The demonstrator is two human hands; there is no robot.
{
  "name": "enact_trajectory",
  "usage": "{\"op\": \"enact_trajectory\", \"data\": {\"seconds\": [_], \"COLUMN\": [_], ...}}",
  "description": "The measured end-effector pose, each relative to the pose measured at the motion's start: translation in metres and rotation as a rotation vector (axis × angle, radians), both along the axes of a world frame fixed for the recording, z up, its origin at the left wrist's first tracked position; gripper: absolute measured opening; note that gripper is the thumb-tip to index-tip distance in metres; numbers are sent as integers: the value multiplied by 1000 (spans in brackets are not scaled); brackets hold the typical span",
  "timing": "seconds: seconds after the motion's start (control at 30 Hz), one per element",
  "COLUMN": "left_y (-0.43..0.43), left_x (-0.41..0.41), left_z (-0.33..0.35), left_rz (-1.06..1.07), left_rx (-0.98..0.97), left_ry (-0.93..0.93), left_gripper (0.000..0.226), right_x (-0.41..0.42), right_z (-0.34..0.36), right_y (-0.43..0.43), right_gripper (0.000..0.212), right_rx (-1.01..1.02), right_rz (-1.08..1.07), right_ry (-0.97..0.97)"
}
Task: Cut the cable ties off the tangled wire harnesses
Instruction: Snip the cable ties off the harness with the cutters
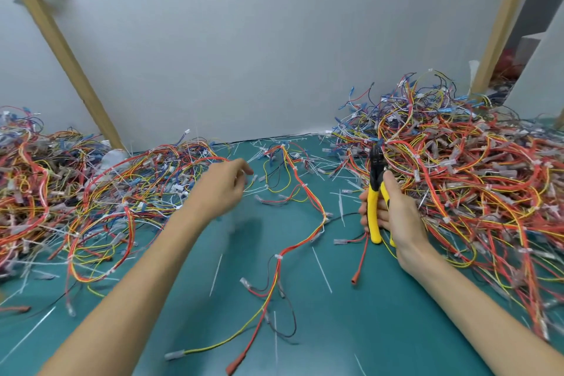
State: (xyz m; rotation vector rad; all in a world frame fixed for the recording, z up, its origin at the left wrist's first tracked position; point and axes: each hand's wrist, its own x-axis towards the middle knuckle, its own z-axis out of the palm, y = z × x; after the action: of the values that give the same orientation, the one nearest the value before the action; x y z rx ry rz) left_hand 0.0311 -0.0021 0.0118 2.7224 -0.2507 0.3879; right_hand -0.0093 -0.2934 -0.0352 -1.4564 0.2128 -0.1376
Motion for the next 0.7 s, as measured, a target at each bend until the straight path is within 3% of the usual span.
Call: {"op": "enact_trajectory", "data": {"seconds": [0.2, 0.3, 0.57, 0.7], "left_y": [-11, -18, -23, -37], "left_x": [61, 68, 64, 60], "left_z": [5, -8, -19, 8], "left_rz": [-156, -245, -262, -322], "left_rx": [453, 688, 756, 589], "left_ry": [-38, -83, -151, -283], "left_gripper": [43, 34, 15, 11], "right_x": [3, 4, 3, 3], "right_z": [-2, -4, -3, -3], "right_y": [-2, -3, -3, -3], "right_gripper": [64, 65, 66, 64], "right_rx": [-1, 5, -6, -2], "right_rz": [7, 16, 15, 20], "right_ry": [3, -3, -7, -22]}}
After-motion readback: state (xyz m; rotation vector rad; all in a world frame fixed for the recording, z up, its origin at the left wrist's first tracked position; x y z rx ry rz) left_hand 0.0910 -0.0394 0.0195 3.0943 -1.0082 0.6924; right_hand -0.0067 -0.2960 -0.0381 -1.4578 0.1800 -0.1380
